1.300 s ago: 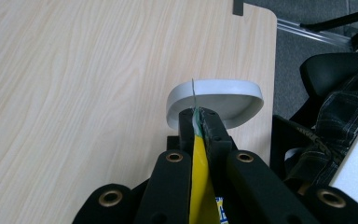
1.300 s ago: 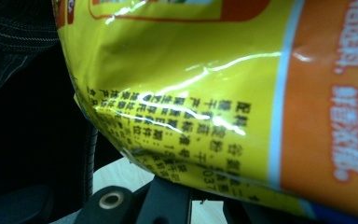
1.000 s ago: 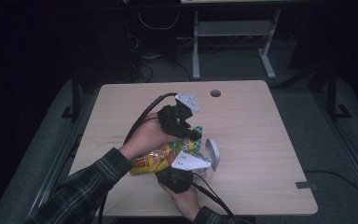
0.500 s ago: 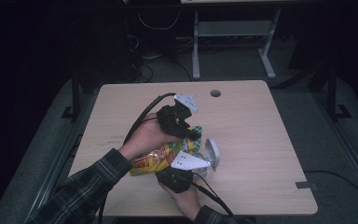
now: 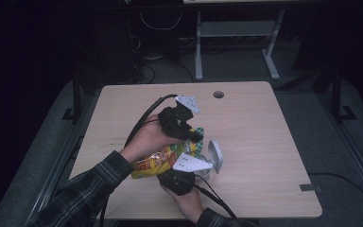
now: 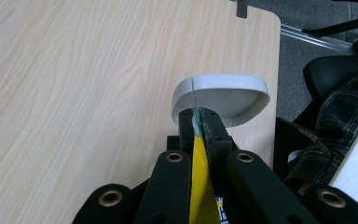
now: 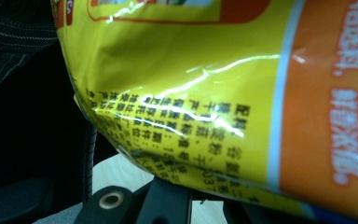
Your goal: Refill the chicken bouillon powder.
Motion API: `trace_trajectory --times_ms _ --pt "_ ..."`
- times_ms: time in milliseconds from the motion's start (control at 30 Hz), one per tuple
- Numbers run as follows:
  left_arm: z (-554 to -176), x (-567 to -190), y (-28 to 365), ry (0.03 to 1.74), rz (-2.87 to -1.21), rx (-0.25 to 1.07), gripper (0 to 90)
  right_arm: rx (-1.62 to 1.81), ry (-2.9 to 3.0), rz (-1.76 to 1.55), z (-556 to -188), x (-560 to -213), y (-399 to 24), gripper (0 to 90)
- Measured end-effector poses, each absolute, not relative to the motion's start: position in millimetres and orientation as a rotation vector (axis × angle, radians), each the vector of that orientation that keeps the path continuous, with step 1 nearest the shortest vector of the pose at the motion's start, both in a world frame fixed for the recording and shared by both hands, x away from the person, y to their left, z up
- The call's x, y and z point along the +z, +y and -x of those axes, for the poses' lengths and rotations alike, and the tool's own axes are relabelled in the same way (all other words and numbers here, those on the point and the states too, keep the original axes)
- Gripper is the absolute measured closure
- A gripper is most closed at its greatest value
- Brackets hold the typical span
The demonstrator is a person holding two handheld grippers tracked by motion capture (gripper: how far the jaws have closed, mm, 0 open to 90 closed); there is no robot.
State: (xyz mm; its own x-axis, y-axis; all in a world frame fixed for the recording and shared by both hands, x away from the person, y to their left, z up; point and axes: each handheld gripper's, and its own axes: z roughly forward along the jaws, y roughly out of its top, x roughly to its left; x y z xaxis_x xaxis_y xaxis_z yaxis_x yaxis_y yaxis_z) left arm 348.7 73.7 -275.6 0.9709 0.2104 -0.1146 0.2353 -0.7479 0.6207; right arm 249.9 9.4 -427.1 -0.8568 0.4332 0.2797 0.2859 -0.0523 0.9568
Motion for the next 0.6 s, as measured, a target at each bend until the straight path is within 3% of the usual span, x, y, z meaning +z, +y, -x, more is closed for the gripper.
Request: trace_trajectory --times_ms 600 --pt "-348.7 -276.2 72.9 0.312 -2.444 -0.05 89.4 2.058 2.083 -0.803 -250.0 -427.5 9.7 89.7"
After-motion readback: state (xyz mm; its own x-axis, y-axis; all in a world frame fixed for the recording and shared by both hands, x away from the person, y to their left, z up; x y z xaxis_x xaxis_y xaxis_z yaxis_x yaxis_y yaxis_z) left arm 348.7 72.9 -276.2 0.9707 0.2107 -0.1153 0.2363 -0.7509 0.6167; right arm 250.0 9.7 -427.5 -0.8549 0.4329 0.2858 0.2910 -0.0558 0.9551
